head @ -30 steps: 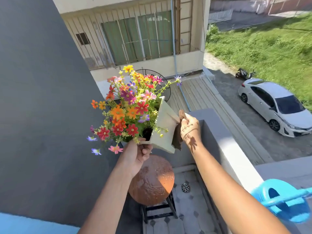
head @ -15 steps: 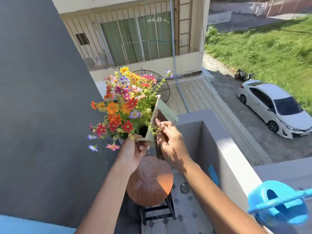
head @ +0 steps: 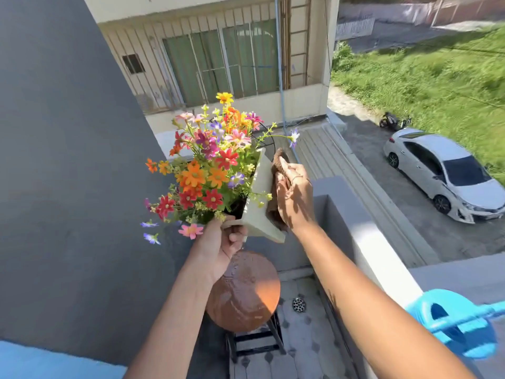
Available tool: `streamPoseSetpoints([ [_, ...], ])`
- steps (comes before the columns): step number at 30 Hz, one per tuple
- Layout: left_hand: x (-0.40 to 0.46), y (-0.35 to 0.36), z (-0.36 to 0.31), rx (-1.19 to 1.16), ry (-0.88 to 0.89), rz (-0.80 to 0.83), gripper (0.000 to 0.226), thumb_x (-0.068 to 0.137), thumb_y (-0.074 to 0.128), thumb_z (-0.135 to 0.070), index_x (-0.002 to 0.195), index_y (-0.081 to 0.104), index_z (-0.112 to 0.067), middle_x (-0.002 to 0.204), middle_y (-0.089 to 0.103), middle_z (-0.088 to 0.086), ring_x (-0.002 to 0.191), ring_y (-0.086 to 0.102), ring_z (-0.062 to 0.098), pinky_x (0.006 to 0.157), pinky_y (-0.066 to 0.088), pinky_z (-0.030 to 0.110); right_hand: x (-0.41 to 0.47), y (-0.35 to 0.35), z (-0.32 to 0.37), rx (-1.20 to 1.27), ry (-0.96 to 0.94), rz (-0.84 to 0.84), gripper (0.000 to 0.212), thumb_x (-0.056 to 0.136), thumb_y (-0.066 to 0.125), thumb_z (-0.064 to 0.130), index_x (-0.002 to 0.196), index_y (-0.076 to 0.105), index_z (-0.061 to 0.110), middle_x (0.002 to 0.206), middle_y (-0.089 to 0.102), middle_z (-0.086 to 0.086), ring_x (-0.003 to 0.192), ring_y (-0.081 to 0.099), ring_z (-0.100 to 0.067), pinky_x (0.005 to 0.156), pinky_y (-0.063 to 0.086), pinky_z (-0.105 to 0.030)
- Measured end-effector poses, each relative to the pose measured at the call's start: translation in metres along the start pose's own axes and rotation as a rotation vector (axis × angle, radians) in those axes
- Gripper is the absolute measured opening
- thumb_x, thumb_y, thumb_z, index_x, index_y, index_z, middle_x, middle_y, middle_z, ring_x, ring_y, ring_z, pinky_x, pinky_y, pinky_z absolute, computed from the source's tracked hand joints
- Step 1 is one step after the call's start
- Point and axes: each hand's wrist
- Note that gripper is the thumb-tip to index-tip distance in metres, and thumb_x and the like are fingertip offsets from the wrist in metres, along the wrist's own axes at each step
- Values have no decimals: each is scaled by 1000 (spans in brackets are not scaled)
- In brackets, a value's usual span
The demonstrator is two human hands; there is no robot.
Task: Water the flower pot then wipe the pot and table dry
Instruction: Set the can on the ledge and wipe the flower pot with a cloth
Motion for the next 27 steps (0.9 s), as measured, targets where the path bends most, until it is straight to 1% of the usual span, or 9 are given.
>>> streamPoseSetpoints([
  [2,0,0,-4,-30,-11,-11,26,101,31,-8,81,48,-7,57,58,12,36,40,10,30,30,18,-19,0,-40,-93,116,122,32,104,35,15,132,43,0,126,50,-28,144,22,-6,89,33,-5],
  [3,0,0,-5,-33,-6,-19,27,100,31,-6,79,47,-8,56,57,12,36,40,10,30,29,18,-30,-2,-47,-201,140,139,21,104,37,15,122,44,6,118,52,-26,58,19,-4,81,34,-2],
  [4,0,-1,-6,-31,2,-27,27,99,31,-5,78,47,-8,55,57,12,36,39,10,30,29,18,-31,0,-47,-142,163,78,17,103,40,14,118,48,11,117,53,-24,86,52,-11,77,35,-4],
  [6,0,-4,-6,-19,11,-41,27,99,30,-5,79,47,-9,52,57,11,35,39,10,31,28,16,-9,11,-48,-27,126,-126,27,100,48,11,124,61,9,111,56,-16,90,58,-16,81,43,-15],
  [9,1,-6,-4,19,0,-31,23,99,32,-6,82,46,-9,52,57,10,36,39,10,32,28,17,13,18,-26,8,55,-191,33,96,52,2,127,62,5,106,58,-16,88,56,-16,79,38,0],
  [13,0,4,-1,118,58,-55,28,100,32,-7,77,48,-8,55,54,11,36,37,9,33,25,17,20,16,-6,92,-53,-118,30,95,51,14,121,65,14,107,60,-8,91,59,-11,84,47,-24],
  [17,-4,6,-3,128,78,-86,32,101,28,-7,77,48,-10,63,52,13,39,37,9,35,25,18,9,19,24,76,-123,-103,30,95,58,15,122,63,5,107,60,3,94,56,4,90,39,-3],
  [20,-5,4,-8,39,45,-108,28,100,28,-4,78,45,-9,60,56,15,39,37,11,34,28,18,-21,22,28,145,-203,-30,34,94,58,10,127,61,3,113,59,-5,107,59,-16,99,43,-17],
  [27,-2,1,-14,65,70,-131,25,99,34,-7,79,49,-9,53,58,10,38,38,10,33,28,17,-78,27,-4,98,-166,13,25,94,59,7,117,67,12,106,59,1,97,57,-1,86,43,-13],
])
Point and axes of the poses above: each hand's wrist, its own x-axis towards the middle knuckle, its own y-axis out of the palm, z = x × y
